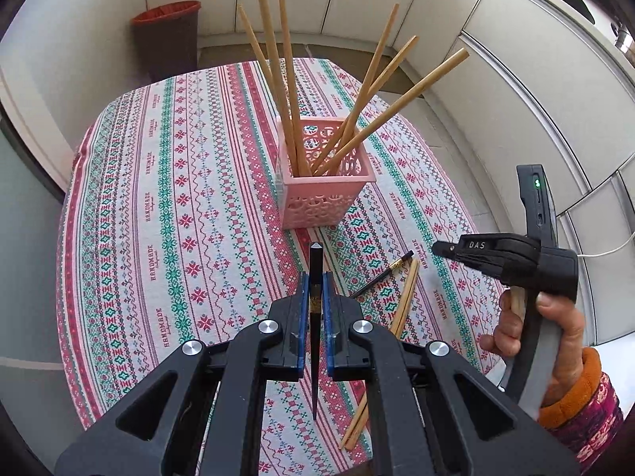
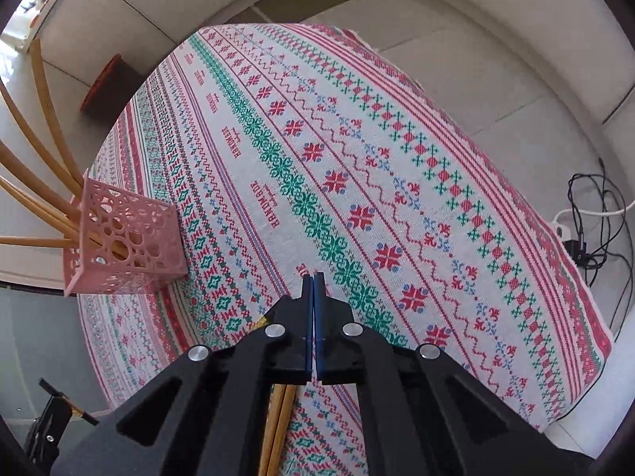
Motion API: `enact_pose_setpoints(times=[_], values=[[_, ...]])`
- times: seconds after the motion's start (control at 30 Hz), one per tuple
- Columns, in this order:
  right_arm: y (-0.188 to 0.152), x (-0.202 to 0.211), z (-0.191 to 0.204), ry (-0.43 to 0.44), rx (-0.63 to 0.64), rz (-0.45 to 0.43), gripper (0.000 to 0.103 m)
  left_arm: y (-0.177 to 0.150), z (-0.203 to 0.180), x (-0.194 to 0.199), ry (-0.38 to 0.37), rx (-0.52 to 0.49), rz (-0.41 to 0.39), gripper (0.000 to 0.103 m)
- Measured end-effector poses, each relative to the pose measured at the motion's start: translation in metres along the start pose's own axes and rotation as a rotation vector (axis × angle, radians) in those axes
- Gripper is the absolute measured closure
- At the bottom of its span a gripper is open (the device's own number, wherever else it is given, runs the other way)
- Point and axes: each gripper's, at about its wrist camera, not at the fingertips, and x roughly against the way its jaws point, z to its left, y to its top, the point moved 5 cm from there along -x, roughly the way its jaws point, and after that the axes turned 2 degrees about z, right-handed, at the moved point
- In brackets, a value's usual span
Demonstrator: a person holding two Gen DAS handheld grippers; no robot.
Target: Organize utensils
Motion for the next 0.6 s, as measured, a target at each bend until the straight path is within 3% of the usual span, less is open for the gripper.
enact_pose_setpoints(times=[0.1,0.23,0.27,0.3,0.53,0.6], values=[[-0.002,-0.002,0.003,0.054,-0.040,0.025,0.098,0.001,-0.002,0.000,-0.006,-0.005,-0.003,0.097],[-0.015,-0.014,0.034,0.124,-0.030,0.122,0.097,0.002,0.003,0.002,-0.006,0.005,-0.006,0.097],[-0.021,-0.013,0.039,0.117,-0.025,0.126,0.088,0.003,0.005,0.003,-0.007,0.013,-0.008,0.097],[-0.023,-0.014,0.042,0.096,-0.028,0.125,0.079,0.004,0.007,0.004,-0.010,0.019,-0.011,0.097],[-0.017,-0.051,0.062,-0.057,-0.158,0.154,0.073,0.010,0.008,0.014,-0.054,0.031,-0.033,0.096],[-0.016,-0.053,0.075,-0.138,-0.142,0.105,0.067,0.012,0.013,0.017,-0.069,0.044,-0.040,0.096]])
